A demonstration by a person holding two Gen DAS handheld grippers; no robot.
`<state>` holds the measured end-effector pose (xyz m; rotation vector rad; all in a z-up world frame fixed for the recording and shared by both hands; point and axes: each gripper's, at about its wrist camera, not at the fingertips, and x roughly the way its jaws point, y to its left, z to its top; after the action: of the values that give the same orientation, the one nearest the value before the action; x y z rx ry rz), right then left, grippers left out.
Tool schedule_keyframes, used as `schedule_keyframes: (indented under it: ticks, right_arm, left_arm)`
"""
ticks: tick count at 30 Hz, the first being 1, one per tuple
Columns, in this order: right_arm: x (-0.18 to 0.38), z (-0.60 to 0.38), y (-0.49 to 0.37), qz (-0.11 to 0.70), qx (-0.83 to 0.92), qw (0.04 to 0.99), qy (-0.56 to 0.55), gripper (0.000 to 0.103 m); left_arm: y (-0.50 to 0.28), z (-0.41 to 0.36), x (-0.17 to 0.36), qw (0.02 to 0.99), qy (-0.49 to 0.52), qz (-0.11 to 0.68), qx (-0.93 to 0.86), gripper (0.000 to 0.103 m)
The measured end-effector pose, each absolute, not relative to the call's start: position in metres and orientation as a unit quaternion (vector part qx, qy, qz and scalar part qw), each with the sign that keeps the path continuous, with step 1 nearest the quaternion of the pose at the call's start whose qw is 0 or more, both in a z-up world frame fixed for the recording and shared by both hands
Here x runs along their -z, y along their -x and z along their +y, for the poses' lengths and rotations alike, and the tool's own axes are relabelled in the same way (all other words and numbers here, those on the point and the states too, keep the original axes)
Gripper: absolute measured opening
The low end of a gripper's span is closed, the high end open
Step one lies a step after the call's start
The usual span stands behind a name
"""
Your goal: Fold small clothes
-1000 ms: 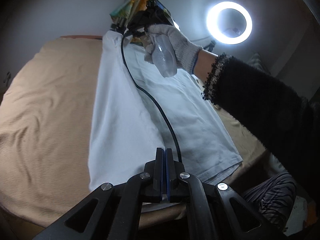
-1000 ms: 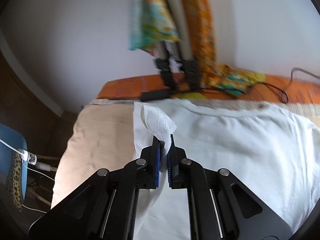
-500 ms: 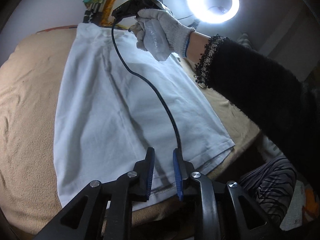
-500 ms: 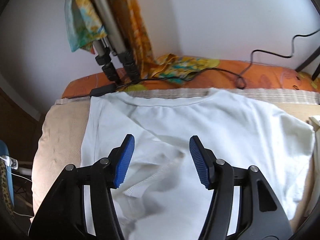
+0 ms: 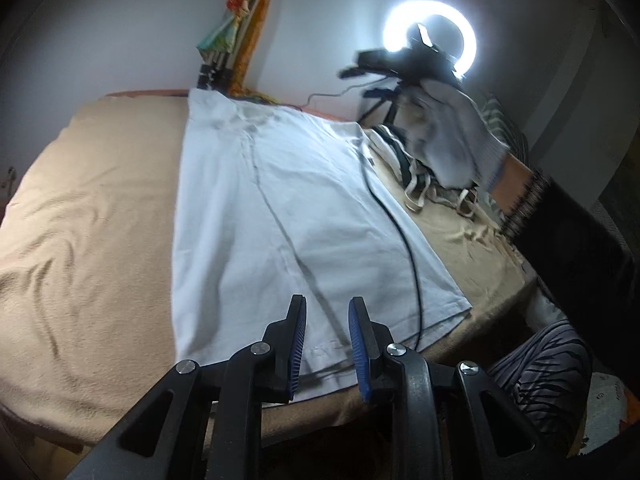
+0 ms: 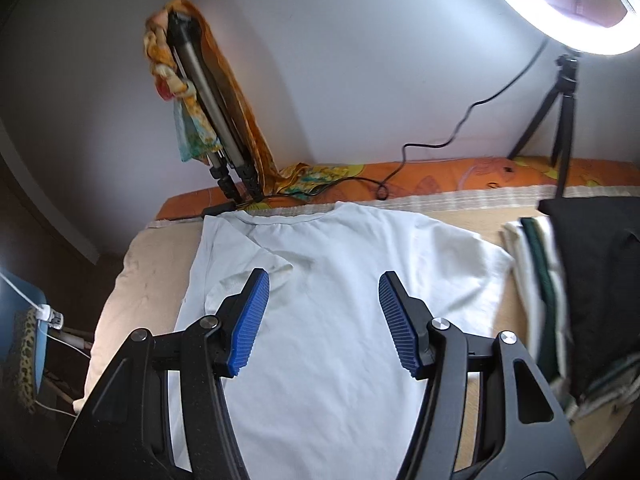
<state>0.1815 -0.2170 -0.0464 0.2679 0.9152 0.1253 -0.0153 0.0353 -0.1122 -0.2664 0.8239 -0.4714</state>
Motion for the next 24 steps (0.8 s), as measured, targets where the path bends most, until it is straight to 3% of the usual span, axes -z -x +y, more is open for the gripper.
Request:
schedule_keyframes:
  ticks: [10,15,17,24]
  right_arm:
    - [0.018,-0.286,-0.089,0.412,-0.057,0.901,-0.119,0.060]
    - [0.006,-0.312,-0.059,0.394,-0.042,0.913,-0.098,0.069]
    - [0.008,-0.325,-0.050,0.396,-0.039,0.912,-0.100,0.069]
    - [0.016,-0.388,-0.027,0.402,-0.022,0.902,-0.156,0.069]
  left_arm:
    - [0.025,0.012,0.113,0.896,0.086,0.383,0.208,0.021]
    - [0.026,-0.035,0.111,0.891,0.049,0.378,0.246,0.023]
    - [0.024,-0.057,0.114,0.887,0.039,0.379,0.262,0.029]
    - [0.021,-0.140,0.126,0.867,0.006,0.391,0.307,0.030]
